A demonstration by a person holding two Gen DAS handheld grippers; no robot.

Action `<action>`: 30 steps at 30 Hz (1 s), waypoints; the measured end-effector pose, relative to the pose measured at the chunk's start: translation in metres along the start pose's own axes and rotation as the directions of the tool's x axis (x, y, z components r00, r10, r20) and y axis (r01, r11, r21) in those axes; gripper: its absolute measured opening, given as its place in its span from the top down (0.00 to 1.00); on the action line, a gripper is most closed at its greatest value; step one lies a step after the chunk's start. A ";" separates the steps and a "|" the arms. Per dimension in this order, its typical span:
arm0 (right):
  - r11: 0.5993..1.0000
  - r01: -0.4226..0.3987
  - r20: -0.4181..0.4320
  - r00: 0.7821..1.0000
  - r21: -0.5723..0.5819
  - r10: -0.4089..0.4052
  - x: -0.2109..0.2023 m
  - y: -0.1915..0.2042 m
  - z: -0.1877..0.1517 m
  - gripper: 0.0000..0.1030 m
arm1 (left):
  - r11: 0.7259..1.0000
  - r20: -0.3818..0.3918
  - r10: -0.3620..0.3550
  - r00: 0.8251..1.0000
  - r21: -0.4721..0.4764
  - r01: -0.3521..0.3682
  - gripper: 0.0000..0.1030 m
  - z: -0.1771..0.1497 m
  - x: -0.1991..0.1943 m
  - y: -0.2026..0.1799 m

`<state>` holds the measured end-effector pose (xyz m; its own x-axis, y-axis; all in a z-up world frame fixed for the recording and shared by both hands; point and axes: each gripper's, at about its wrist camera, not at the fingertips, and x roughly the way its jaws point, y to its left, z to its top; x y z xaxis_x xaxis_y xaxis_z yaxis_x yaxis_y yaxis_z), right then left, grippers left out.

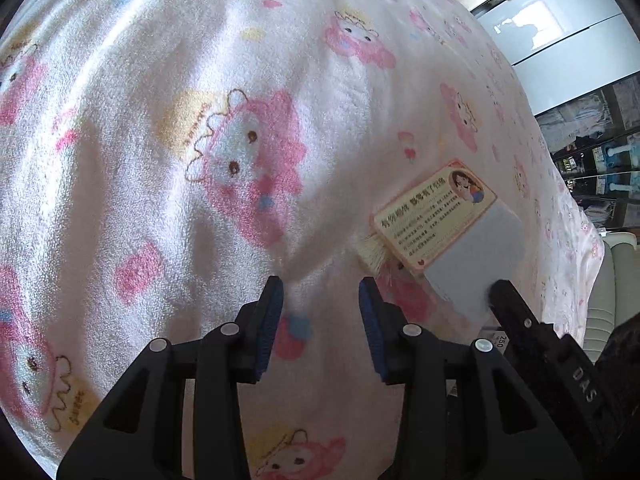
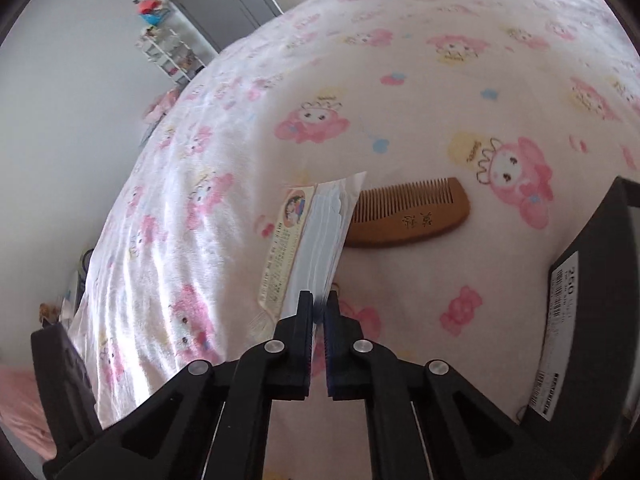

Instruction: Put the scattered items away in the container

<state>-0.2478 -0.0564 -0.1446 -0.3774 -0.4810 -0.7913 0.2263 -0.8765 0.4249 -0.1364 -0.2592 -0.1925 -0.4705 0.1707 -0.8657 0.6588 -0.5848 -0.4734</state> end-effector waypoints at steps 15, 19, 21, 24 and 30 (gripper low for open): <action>0.907 0.087 -0.021 0.994 -0.411 -0.104 -0.033 0.035 -0.078 0.98 | 0.974 0.096 -0.226 0.969 0.008 0.227 0.60 -0.005 -0.046 0.008; 0.888 0.036 -0.060 0.996 -0.458 -0.072 -0.028 0.045 -0.086 0.98 | 0.971 0.099 -0.238 0.966 0.000 0.239 0.54 -0.002 -0.045 0.008; 0.880 0.012 -0.078 0.995 -0.474 -0.055 -0.030 0.048 -0.088 0.97 | 0.973 0.074 -0.228 0.971 -0.018 0.230 0.54 -0.001 -0.037 0.010; 0.874 -0.075 -0.153 0.988 -0.480 0.000 -0.034 0.050 -0.091 0.92 | 0.974 0.154 -0.193 0.969 -0.086 0.207 0.55 -0.004 -0.050 0.025; 0.861 -0.172 -0.197 0.977 -0.479 0.085 -0.039 0.056 -0.091 0.85 | 0.961 0.185 -0.250 0.950 -0.073 0.267 0.54 0.005 -0.059 0.041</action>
<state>-0.1389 -0.0850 -0.1294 -0.1722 -0.5405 -0.8235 0.6897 -0.6631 0.2910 -0.0851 -0.2975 -0.1603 -0.7205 0.1620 -0.6743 0.5503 -0.4580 -0.6981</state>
